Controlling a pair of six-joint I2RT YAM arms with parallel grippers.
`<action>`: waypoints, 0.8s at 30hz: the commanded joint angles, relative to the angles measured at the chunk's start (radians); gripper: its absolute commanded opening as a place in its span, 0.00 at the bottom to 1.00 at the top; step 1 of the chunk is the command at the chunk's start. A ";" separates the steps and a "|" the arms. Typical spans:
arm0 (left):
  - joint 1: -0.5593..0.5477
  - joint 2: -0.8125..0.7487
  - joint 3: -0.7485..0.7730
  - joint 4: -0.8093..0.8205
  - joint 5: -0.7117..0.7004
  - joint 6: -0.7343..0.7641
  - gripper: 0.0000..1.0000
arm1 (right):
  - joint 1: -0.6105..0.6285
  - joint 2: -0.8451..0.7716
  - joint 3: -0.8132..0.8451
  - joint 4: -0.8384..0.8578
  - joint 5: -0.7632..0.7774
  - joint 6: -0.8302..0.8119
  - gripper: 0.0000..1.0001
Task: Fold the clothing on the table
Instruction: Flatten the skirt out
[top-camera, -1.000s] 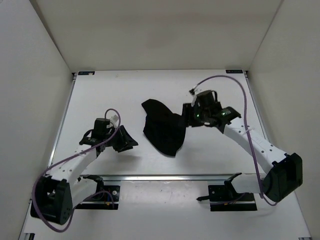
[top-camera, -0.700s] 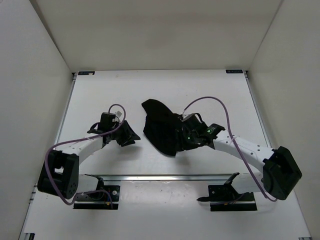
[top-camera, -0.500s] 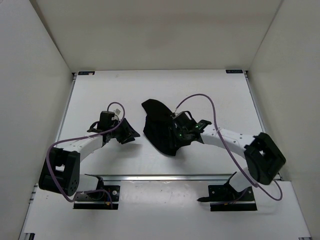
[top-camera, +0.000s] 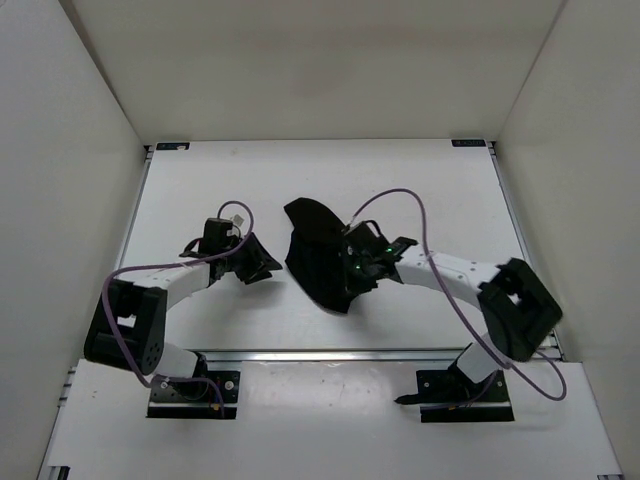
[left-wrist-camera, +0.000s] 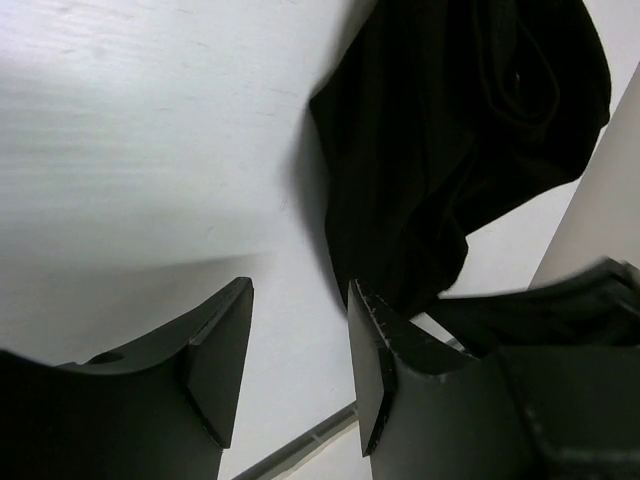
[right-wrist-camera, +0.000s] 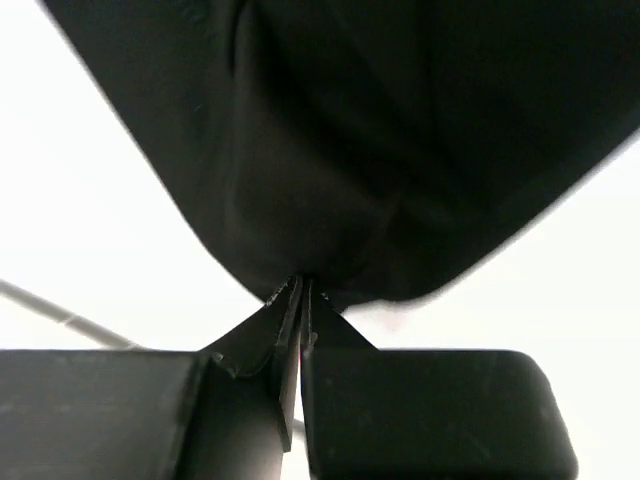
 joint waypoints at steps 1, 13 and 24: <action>-0.047 0.040 0.063 0.075 -0.020 -0.012 0.54 | -0.069 -0.196 -0.073 0.092 -0.091 0.078 0.00; -0.123 0.167 0.120 0.173 -0.024 -0.101 0.55 | -0.392 -0.573 -0.409 0.200 -0.335 0.197 0.01; -0.072 0.127 0.052 0.210 -0.014 -0.127 0.55 | -0.091 -0.245 -0.204 0.166 -0.140 0.138 0.50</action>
